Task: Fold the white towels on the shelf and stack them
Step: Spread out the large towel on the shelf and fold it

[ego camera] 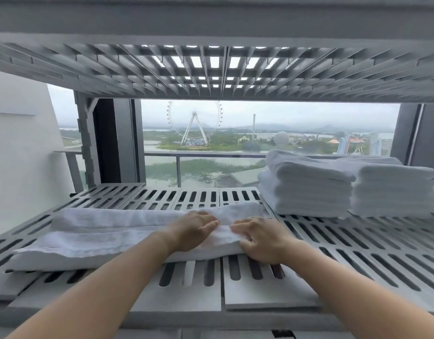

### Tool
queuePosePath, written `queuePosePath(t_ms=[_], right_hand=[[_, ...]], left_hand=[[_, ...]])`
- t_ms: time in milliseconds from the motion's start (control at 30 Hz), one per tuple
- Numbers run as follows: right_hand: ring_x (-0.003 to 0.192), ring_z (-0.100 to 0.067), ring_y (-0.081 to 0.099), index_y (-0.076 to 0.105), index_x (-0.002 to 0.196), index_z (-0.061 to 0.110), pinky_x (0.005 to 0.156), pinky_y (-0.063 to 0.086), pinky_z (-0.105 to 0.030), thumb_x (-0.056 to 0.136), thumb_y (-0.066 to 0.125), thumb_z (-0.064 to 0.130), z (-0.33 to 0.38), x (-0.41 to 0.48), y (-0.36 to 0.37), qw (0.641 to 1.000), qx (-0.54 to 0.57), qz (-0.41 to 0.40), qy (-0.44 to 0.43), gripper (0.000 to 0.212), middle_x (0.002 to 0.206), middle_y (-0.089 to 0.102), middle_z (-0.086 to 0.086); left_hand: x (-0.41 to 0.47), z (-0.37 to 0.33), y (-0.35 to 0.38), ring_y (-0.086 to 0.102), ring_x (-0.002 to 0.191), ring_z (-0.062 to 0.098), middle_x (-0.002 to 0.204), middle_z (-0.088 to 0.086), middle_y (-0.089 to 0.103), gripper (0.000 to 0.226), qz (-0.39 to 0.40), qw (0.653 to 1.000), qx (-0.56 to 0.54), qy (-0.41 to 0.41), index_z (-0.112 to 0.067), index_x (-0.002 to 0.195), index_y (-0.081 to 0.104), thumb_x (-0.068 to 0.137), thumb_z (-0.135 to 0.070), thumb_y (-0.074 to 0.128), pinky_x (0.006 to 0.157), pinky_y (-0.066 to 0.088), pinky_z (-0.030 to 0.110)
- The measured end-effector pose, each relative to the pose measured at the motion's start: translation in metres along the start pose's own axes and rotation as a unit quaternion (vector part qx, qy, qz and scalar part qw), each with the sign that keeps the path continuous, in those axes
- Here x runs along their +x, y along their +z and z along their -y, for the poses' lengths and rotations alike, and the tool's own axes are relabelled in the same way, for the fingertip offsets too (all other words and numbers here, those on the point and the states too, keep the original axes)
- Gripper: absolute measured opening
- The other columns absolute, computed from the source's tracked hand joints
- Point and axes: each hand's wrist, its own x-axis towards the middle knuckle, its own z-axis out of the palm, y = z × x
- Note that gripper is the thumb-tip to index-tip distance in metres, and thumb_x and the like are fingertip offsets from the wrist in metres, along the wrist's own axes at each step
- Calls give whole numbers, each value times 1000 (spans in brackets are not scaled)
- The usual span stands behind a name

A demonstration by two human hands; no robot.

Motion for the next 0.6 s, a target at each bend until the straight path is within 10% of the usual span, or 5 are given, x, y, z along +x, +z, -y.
queuePosePath(t_ms=[233,433,600], right_hand=[[123,-22,46,51,129,17,95,36,-33,95,25,32,27,27,-14,988,113,102,8,46,141,47,-6],[123,-27,47,52,126,9,102,38,-43,97,19,32,32,54,0,990,87,67,86,49,137,50,-12],[146,-20,-2,12,149,29,116,1,-56,97,13,47,-8,70,32,988,27,112,106,54,159,2,2]], left_hand=[[6,-2,13,-10,144,10,157,-12,-4,63,54,992,91,-63,-39,148,7,90,-64,16,115,-8,47],[11,-2,24,-14,143,12,157,-10,-11,66,61,988,119,-74,-41,146,-8,88,-69,10,112,-13,50],[7,-3,20,-16,143,11,157,-8,-12,68,42,994,34,-97,-34,149,-3,93,-61,27,116,-10,45]])
